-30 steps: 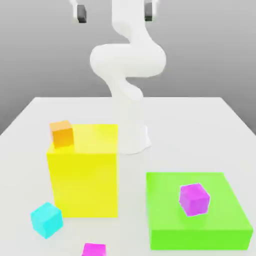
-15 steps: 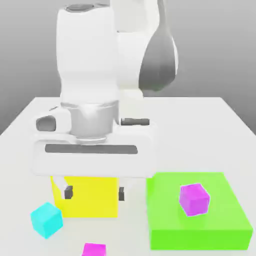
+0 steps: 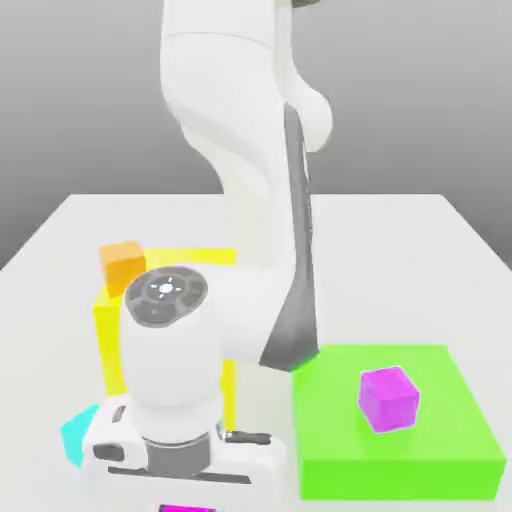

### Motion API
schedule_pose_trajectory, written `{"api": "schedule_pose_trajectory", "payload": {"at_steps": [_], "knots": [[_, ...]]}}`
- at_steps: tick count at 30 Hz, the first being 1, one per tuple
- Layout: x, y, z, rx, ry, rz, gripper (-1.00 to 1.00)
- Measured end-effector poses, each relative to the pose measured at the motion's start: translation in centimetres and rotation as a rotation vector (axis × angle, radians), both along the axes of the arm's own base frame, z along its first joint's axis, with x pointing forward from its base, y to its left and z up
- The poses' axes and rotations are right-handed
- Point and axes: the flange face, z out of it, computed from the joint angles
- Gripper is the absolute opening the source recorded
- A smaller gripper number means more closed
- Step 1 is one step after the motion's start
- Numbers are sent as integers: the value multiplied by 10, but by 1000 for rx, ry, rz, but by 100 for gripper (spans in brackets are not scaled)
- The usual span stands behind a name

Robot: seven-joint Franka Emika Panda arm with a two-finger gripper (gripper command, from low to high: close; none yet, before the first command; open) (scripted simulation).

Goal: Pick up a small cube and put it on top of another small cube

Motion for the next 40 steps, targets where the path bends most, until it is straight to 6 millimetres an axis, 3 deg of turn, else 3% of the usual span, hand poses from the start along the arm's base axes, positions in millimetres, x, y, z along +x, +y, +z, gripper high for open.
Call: {"api": "schedule_pose_trajectory", "payload": {"at_steps": [1, 3, 7, 13, 18, 29, 32, 36, 37, 40], "knots": [[0, 0, -4, 0, 0, 0, -100], [0, 0, 11, 0, 0, 0, -100], [-2, -3, 63, 4, 0, -23, -100], [-25, -32, 138, 33, -2, -248, -100], [-59, -61, 195, 48, -2, -462, -100], [-153, -86, 297, 28, 0, -901, -100], [-181, -88, 313, 11, 0, -1022, -100], [-188, -89, 271, 5, -1, -1056, -100], [-188, -89, 261, 5, 0, -1057, 100], [-188, -89, 261, 5, 0, -1057, 100]]}}
